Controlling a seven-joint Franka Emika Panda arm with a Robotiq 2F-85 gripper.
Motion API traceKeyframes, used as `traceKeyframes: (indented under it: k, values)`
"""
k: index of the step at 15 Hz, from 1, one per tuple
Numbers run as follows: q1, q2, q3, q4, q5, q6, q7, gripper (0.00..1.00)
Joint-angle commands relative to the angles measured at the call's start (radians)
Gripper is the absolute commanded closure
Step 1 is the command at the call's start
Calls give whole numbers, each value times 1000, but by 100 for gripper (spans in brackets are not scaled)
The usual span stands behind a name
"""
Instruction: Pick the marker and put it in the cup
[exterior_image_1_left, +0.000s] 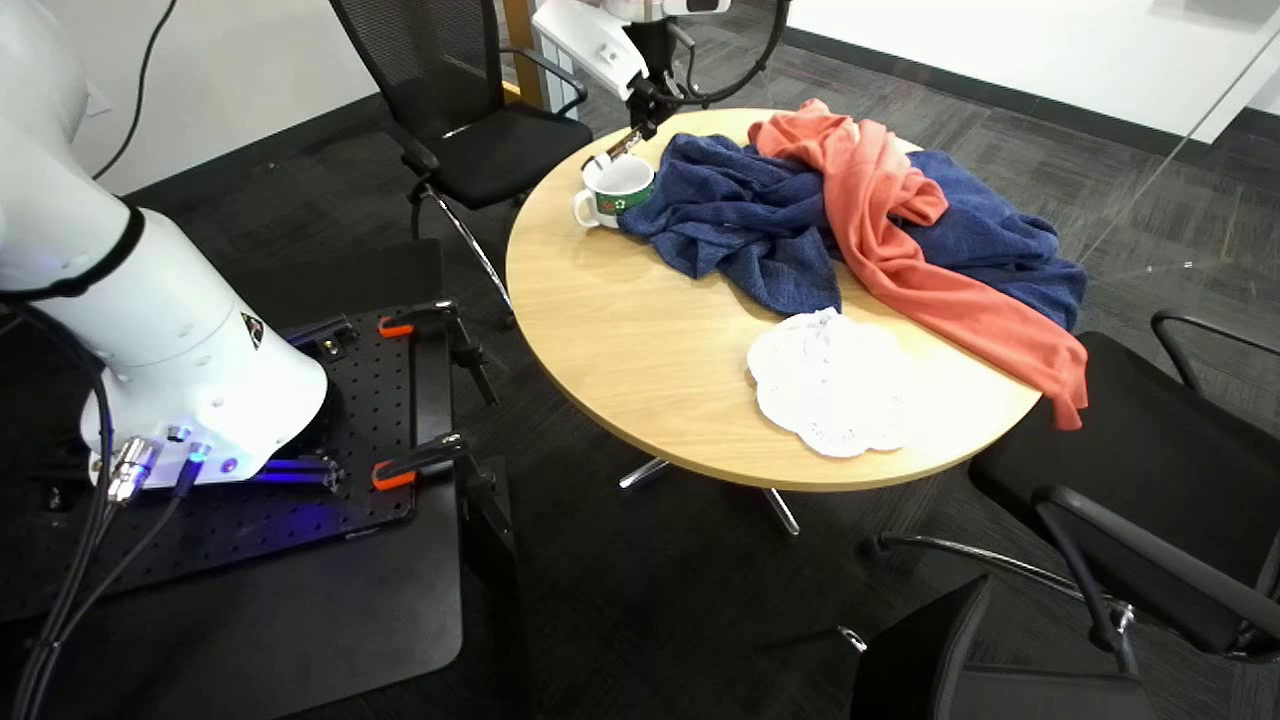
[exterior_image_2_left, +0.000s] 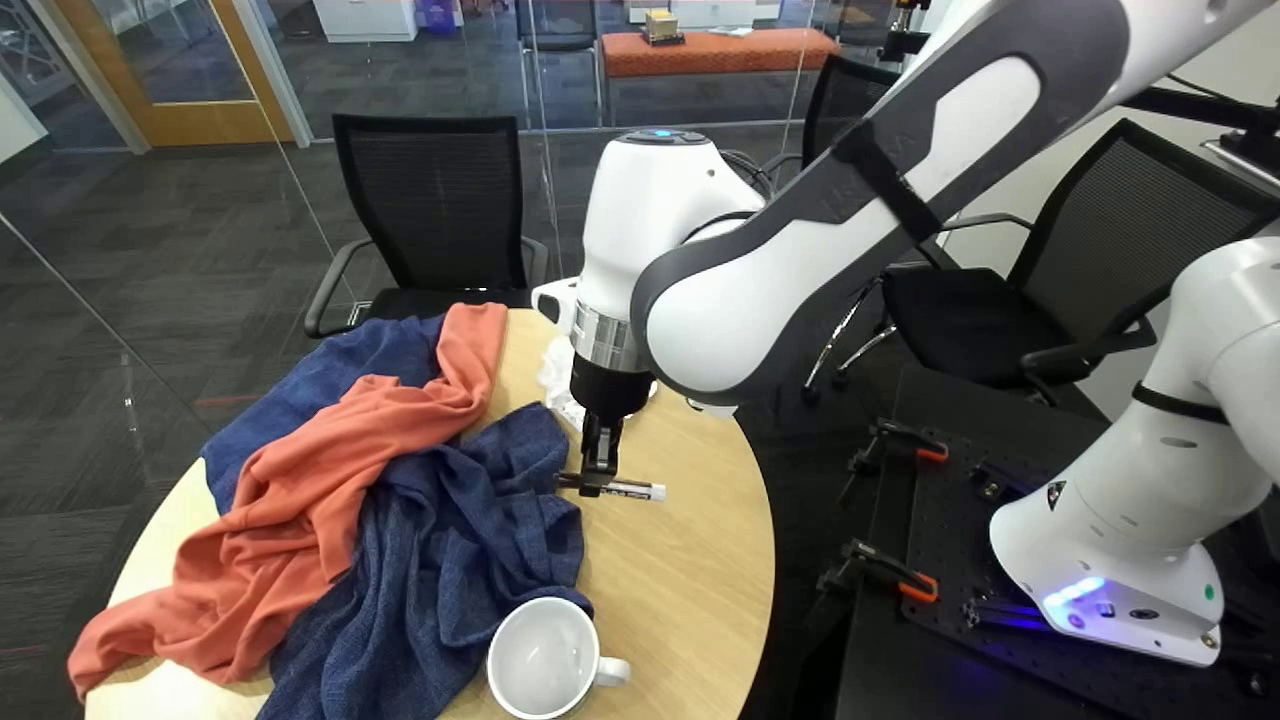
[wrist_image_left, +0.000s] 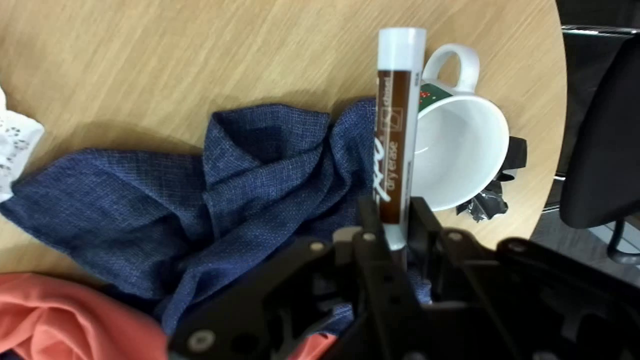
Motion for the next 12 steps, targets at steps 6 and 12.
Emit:
traceKeyframes:
  k: [6, 12]
  values:
    - [-52, 29, 122, 3, 298, 165, -399, 95]
    - [-55, 31, 198, 9, 589, 177, -741, 95]
